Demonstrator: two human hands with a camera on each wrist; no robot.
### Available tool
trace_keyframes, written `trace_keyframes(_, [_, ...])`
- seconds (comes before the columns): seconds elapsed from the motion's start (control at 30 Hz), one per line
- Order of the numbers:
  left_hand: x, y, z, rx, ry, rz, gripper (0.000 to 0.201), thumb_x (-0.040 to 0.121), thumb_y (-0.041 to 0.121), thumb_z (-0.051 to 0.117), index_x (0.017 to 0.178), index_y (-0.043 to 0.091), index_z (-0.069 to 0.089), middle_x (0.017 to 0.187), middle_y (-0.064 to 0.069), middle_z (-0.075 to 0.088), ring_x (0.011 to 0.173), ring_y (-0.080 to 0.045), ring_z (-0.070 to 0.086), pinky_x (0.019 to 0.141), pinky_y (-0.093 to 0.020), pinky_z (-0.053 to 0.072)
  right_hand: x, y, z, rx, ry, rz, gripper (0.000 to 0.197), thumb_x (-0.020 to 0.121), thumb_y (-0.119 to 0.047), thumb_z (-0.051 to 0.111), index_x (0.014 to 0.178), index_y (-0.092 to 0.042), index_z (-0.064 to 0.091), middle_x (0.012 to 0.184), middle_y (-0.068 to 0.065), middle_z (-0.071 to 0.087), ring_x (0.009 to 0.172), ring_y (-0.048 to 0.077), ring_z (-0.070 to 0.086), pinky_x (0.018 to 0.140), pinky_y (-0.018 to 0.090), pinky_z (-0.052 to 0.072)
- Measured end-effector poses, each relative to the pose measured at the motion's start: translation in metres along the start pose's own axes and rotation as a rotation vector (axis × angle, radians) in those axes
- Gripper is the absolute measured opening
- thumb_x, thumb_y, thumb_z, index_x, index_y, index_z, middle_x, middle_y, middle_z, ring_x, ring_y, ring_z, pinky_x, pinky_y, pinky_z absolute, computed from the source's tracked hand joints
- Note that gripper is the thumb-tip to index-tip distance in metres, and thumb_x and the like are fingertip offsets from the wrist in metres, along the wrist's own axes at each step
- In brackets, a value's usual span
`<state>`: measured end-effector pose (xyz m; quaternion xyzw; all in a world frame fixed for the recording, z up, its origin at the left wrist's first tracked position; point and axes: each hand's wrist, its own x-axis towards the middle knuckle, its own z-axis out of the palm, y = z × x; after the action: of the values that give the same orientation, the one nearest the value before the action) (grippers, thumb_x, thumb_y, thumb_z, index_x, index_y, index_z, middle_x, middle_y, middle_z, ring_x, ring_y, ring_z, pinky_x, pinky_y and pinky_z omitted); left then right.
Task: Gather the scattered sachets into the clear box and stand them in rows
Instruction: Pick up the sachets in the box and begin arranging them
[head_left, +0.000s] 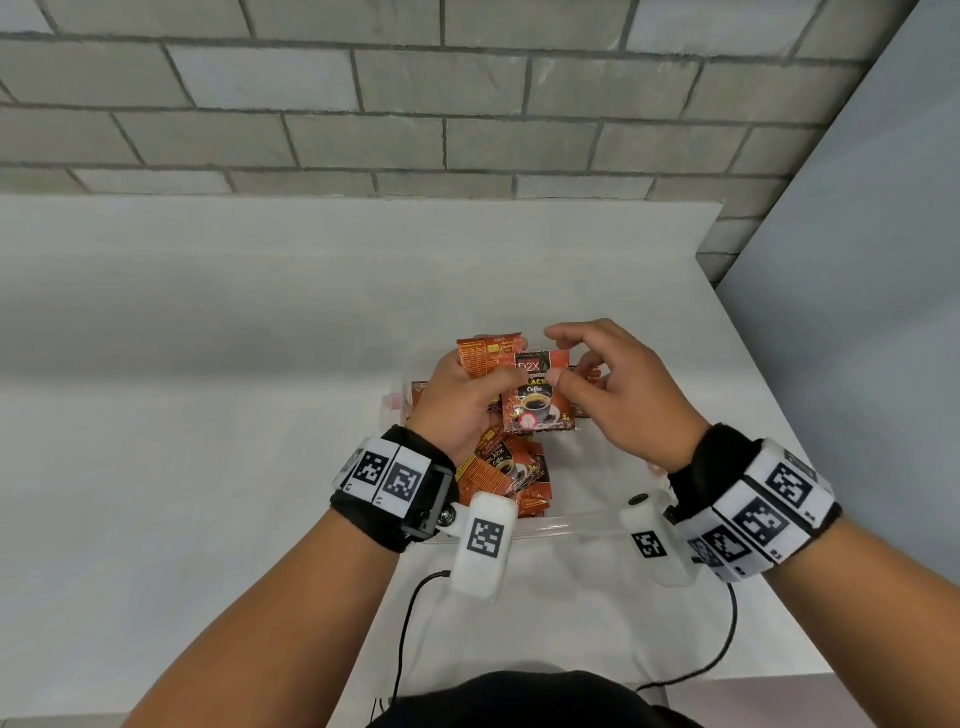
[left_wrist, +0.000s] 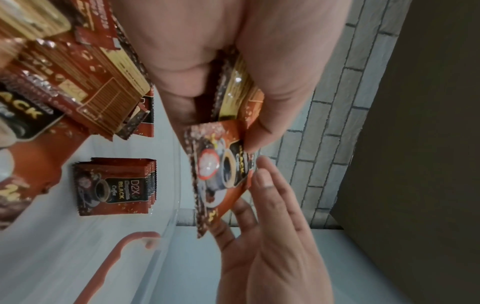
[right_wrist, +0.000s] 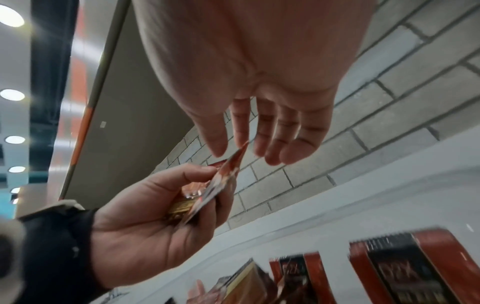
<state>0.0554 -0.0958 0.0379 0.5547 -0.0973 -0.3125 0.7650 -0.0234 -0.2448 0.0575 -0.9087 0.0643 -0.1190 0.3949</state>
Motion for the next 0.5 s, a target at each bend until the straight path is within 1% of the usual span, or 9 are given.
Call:
trace_keyframes(0.07, [-0.001,0.0,0.002,0.055,-0.019,0.014,0.02,0.087,-0.006,0.06,0.101,0.008,0.065,0.085,-0.005,0.073,0.078,-0.02,0.071,0.065,-0.033,0.058,0.008,-0.005,-0.005,-0.058,-0.057,-0.011,0.034,0.091,-0.017,0.062,0.125,-0.019,0.059,0.102,-0.006,0.056,0.084,0.009,0.054,0.074,0.015,0.044])
trace_keyframes(0.13, [-0.001,0.0,0.002,0.054,-0.007,0.021,0.019,0.086,-0.002,0.062,0.104,0.005,0.064,0.087,-0.006,0.072,0.079,-0.02,0.071,0.066,-0.033,0.058,0.015,-0.01,-0.014,-0.132,-0.125,-0.013,0.028,0.091,-0.017,0.062,0.119,-0.018,0.064,0.099,-0.003,0.061,0.088,0.011,0.055,0.078,0.022,0.046])
trace_keyframes(0.2, [0.001,0.001,-0.001,0.039,0.048,0.019,0.022,0.087,0.005,0.064,0.109,0.005,0.062,0.088,-0.005,0.069,0.08,-0.018,0.069,0.069,-0.031,0.057,0.021,-0.012,-0.022,-0.215,-0.194,0.013,0.019,0.091,-0.018,0.061,0.11,-0.019,0.067,0.093,-0.003,0.063,0.085,0.013,0.057,0.076,0.024,0.045])
trace_keyframes(0.23, [0.002,0.001,-0.005,0.039,0.082,0.014,0.02,0.088,0.009,0.064,0.108,0.006,0.061,0.087,-0.006,0.068,0.079,-0.017,0.068,0.068,-0.03,0.057,0.025,-0.01,-0.025,-0.246,-0.22,0.04,0.014,0.091,-0.018,0.061,0.103,-0.021,0.067,0.09,-0.004,0.063,0.083,0.014,0.058,0.072,0.023,0.045])
trace_keyframes(0.27, [0.003,0.002,-0.009,0.034,0.113,0.006,0.013,0.089,0.011,0.062,0.102,0.008,0.061,0.085,-0.007,0.066,0.078,-0.018,0.067,0.065,-0.028,0.056,0.028,-0.007,-0.027,-0.285,-0.243,0.075,0.009,0.091,-0.017,0.061,0.097,-0.022,0.065,0.089,-0.004,0.063,0.081,0.015,0.058,0.068,0.022,0.044])
trace_keyframes(0.33, [0.003,0.004,-0.018,0.005,0.154,-0.015,0.002,0.092,0.013,0.059,0.093,0.012,0.06,0.085,-0.009,0.064,0.075,-0.017,0.065,0.06,-0.025,0.056,0.036,0.004,-0.027,-0.408,-0.296,0.155,0.007,0.09,-0.016,0.06,0.09,-0.023,0.06,0.091,-0.002,0.065,0.079,0.016,0.058,0.064,0.021,0.041])
trace_keyframes(0.37, [0.003,0.004,-0.023,-0.008,0.167,-0.02,0.002,0.093,0.014,0.058,0.092,0.014,0.059,0.085,-0.009,0.064,0.073,-0.016,0.065,0.06,-0.025,0.055,0.039,0.01,-0.025,-0.478,-0.33,0.192,0.007,0.09,-0.016,0.059,0.088,-0.023,0.059,0.093,0.0,0.066,0.08,0.017,0.058,0.065,0.024,0.041])
trace_keyframes(0.43, [0.003,0.006,-0.029,-0.015,0.178,-0.021,0.004,0.094,0.017,0.057,0.097,0.015,0.059,0.085,-0.006,0.065,0.071,-0.013,0.066,0.067,-0.029,0.053,0.045,0.021,-0.019,-0.582,-0.399,0.244,0.007,0.089,-0.016,0.057,0.085,-0.021,0.059,0.097,0.004,0.066,0.085,0.02,0.059,0.071,0.026,0.044])
trace_keyframes(0.5, [0.002,0.006,-0.033,-0.028,0.179,-0.023,0.008,0.094,0.019,0.057,0.1,0.015,0.06,0.082,-0.004,0.065,0.071,-0.014,0.065,0.07,-0.03,0.051,0.049,0.027,-0.013,-0.636,-0.455,0.278,0.007,0.088,-0.014,0.057,0.086,-0.018,0.063,0.098,0.005,0.067,0.087,0.021,0.059,0.072,0.028,0.045])
